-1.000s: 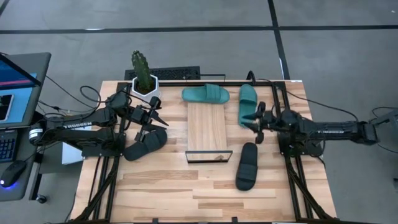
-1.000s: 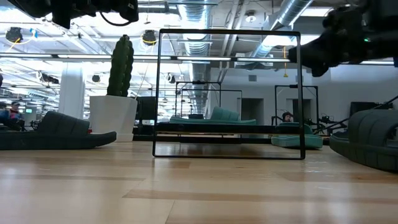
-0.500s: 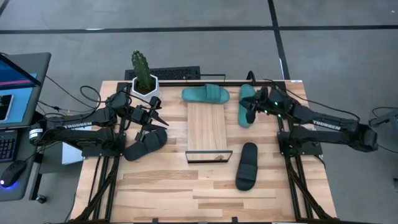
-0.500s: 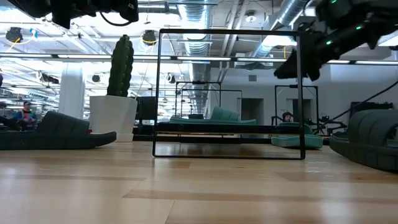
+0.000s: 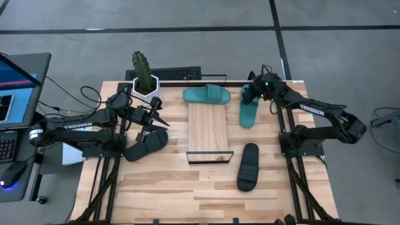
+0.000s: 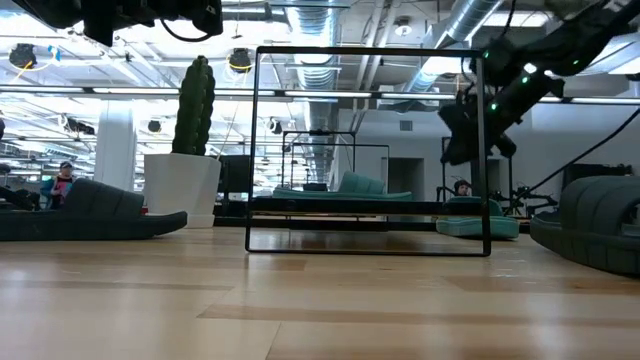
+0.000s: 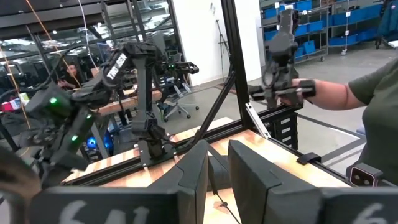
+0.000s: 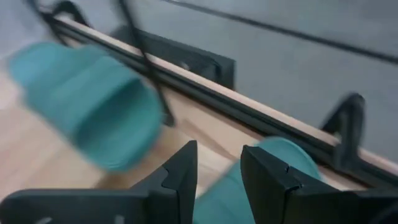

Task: Pick and place slides into the shelf
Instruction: Put the green slide on the shelf

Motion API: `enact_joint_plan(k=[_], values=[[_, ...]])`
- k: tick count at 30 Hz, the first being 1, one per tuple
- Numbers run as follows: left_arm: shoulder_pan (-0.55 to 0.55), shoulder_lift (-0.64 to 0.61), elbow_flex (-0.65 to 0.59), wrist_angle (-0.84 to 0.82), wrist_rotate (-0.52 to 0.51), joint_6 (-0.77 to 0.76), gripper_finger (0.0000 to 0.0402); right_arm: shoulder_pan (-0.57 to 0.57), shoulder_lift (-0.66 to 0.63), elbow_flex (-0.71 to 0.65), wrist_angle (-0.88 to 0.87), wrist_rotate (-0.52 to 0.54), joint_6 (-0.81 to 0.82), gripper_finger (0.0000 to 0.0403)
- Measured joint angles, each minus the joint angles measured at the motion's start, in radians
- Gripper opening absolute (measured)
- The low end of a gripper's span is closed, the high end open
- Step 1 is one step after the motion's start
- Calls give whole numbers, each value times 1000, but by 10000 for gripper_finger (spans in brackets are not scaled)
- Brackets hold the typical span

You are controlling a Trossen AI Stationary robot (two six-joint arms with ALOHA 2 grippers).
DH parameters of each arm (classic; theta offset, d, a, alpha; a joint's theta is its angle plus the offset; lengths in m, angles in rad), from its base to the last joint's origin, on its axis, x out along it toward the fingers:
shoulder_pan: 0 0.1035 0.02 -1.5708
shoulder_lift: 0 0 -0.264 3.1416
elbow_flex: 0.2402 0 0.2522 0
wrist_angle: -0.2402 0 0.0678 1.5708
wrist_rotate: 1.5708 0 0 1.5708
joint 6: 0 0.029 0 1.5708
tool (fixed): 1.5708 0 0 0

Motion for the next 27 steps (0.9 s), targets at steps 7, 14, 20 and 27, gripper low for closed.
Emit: enact_joint_plan(k=[7, 14, 20, 27], values=[[0, 0, 0, 0, 0, 0, 55, -114, 138, 36, -80, 6, 3, 113], [0, 0, 0, 0, -1, 0, 55, -142, 224, 38, -78, 7, -50, 113], [0, 0, 0, 0, -1, 0, 55, -147, 258, 39, -57, 28, -72, 113], [0, 0, 0, 0, -1, 0, 55, -143, 258, 58, -65, 114, -76, 113]])
